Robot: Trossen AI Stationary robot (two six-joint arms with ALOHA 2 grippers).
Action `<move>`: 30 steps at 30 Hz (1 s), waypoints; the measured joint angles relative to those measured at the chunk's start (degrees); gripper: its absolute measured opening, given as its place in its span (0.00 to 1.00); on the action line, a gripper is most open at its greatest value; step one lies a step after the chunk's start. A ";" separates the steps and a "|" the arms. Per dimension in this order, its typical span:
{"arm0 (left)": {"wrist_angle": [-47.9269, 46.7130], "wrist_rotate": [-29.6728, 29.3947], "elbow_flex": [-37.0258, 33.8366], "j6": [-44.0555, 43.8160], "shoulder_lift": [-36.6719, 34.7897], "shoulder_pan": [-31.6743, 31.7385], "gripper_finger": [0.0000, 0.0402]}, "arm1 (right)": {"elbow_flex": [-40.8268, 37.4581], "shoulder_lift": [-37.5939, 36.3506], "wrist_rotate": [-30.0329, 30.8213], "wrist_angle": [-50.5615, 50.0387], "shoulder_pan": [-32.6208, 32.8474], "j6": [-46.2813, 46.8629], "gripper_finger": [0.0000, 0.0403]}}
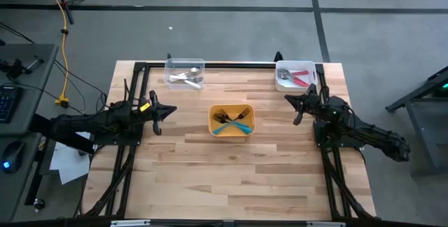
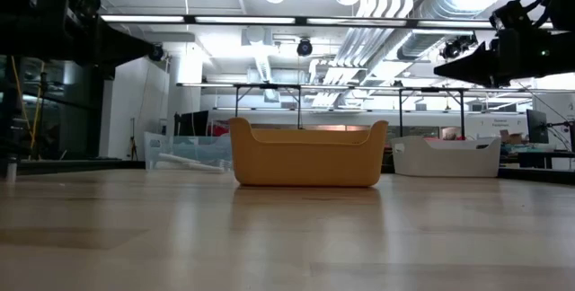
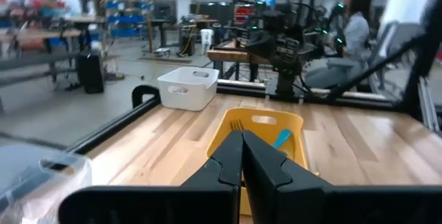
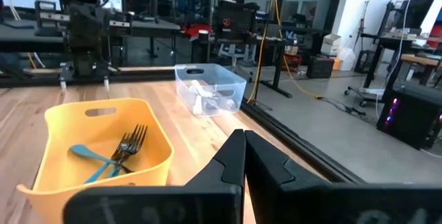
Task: Sort silverware by color (type)
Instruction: Return to Home Position
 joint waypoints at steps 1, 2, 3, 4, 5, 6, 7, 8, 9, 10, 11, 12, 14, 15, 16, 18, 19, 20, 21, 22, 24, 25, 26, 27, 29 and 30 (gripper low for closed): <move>0.04 -0.83 0.00 -1.57 0.17 0.00 0.00 | 0.00 0.39 0.04 0.00 -0.01 0.09 0.00; 0.25 -1.58 0.00 -3.15 0.42 0.01 0.00 | 0.00 0.86 0.03 0.00 -0.01 0.27 0.00; 0.28 -2.52 0.00 -4.52 0.57 0.02 0.00 | 0.00 1.34 -0.03 -0.01 -0.01 0.47 0.00; 0.47 -3.10 0.00 -5.45 0.75 0.02 0.00 | 0.00 1.88 -0.15 -0.02 0.01 1.19 0.00; 0.66 -3.23 0.00 -5.76 1.14 0.02 0.00 | 0.00 2.42 -0.20 -0.03 0.01 2.11 0.00; 0.68 -3.26 0.00 -5.62 1.66 0.03 0.00 | 0.00 2.88 -0.20 -0.04 0.01 3.25 0.00; 0.52 -3.23 0.00 -4.84 2.17 0.02 0.00 | 0.00 3.23 -0.22 -0.04 0.01 4.40 0.00; 0.46 -3.20 0.00 -3.81 2.64 0.02 0.00 | 0.00 3.50 -0.22 -0.04 0.01 5.47 0.00; 0.52 -3.20 0.00 -2.99 3.17 0.02 0.00 | 0.00 3.77 -0.24 -0.04 0.01 6.54 0.00; 0.57 -3.20 0.00 -2.66 3.67 0.02 0.00 | 0.00 3.83 -0.24 -0.04 0.01 7.59 0.00; 0.55 -3.20 0.00 -2.78 4.16 0.02 0.00 | 0.00 3.82 -0.24 -0.04 0.01 8.53 0.00; 0.52 -3.20 0.00 -3.09 4.56 0.02 0.00 | 0.00 3.79 -0.24 -0.04 0.01 9.50 0.00; 0.52 -3.20 0.00 -3.14 4.86 0.02 0.00 | 0.00 3.78 -0.24 -0.04 0.01 10.73 0.00; 0.58 -3.18 0.00 -3.14 4.98 0.02 0.00 | 0.00 3.79 -0.24 -0.04 0.01 10.85 0.00; 0.61 -3.18 0.00 -3.14 5.08 0.02 0.00 | 0.00 3.79 -0.24 -0.04 0.01 10.83 0.00; 0.54 -3.19 0.00 -3.14 5.10 0.02 0.00 | 0.00 3.79 -0.24 -0.04 0.01 10.43 0.00; 0.55 -3.18 0.00 -3.14 5.08 0.02 0.00 | 0.00 3.79 -0.26 -0.04 0.01 10.35 0.00; 0.55 -3.18 0.00 -3.14 5.08 0.02 0.00 | 0.00 3.79 -0.24 -0.04 0.01 10.39 0.00; 0.55 -3.20 0.00 -3.14 5.08 0.02 0.00 | 0.00 3.79 -0.25 -0.04 0.01 10.44 0.00; 0.55 -3.18 0.00 -3.14 5.08 0.02 0.00 | 0.00 3.79 -0.25 -0.04 0.01 10.47 0.00; 0.55 -3.18 0.00 -3.14 5.08 0.02 0.00 | 0.00 3.79 -0.25 -0.04 0.01 10.40 0.00; 0.55 -3.18 0.00 -3.14 5.08 0.02 0.00 | 0.00 3.79 -0.24 -0.04 0.01 10.40 0.00; 0.55 -3.18 0.00 -3.14 5.08 0.02 0.00 | 0.00 3.79 -0.24 -0.04 0.01 10.40 0.00; 0.55 -3.18 0.00 -3.14 5.08 0.02 0.00 | 0.00 3.79 -0.26 -0.04 0.01 10.40 0.00; 0.55 -3.18 0.00 -3.14 5.08 0.02 0.00 | -0.01 3.79 -0.25 -0.04 0.01 10.40 0.00; 0.55 -3.18 0.00 -3.14 5.08 0.02 0.00 | -0.02 3.79 -0.26 -0.04 0.01 10.40 0.00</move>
